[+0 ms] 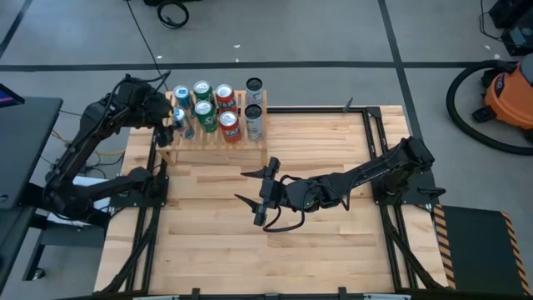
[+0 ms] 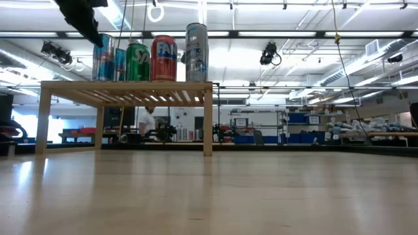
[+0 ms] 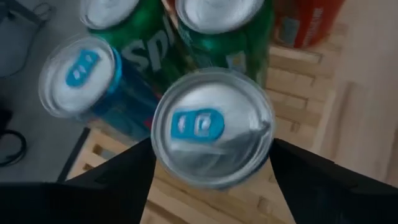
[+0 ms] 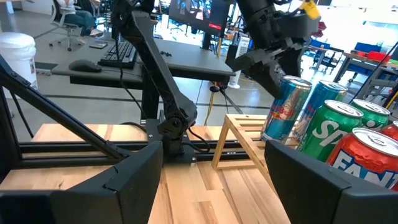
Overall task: Place canned beverage on shelf
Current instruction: Put the blue soda can on the shelf, then return to Home Position
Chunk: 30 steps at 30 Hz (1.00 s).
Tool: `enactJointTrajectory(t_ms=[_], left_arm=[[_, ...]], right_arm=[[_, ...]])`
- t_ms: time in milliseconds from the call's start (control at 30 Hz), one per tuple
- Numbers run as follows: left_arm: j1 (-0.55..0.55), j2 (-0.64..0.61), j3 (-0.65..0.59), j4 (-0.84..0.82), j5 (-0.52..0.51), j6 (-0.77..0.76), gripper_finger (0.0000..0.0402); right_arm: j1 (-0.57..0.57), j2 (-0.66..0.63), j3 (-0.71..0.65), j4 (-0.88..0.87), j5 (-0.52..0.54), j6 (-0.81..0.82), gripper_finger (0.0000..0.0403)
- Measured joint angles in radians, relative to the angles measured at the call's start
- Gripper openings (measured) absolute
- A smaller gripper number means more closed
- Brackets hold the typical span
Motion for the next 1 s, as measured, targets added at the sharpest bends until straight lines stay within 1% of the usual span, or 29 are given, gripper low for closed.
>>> enactJointTrajectory(t_ms=[67, 567, 667, 833, 900, 1000], left_arm=[[0.0, 0.0, 0.001, 0.015, -0.013, -0.008, 0.0316], [-0.002, -0.024, 0.008, 0.016, -0.004, -0.022, 0.0318], [-0.002, -0.036, 0.044, 0.001, -0.004, -0.027, 0.0318], [-0.002, -0.056, 0.13, -0.03, 0.005, -0.078, 0.0318], [-0.002, -0.063, 0.16, -0.036, 0.028, -0.105, 0.0318], [-0.002, -0.083, 0.196, -0.036, 0.079, -0.154, 0.0318]], right_arm=[[0.0, 0.0, 0.0, 0.0, 0.0, 0.0, 0.0291], [0.0, 0.0, 0.0, 0.001, 0.0, 0.0, 0.0291], [0.0, 0.0, 0.0, 0.001, 0.001, -0.006, 0.0291], [0.0, -0.025, 0.0, -0.005, 0.0, -0.026, 0.0291], [0.0, -0.053, 0.0, -0.031, 0.0, -0.035, 0.0291], [-0.008, -0.118, 0.0, -0.12, 0.0, -0.016, 0.0291]])
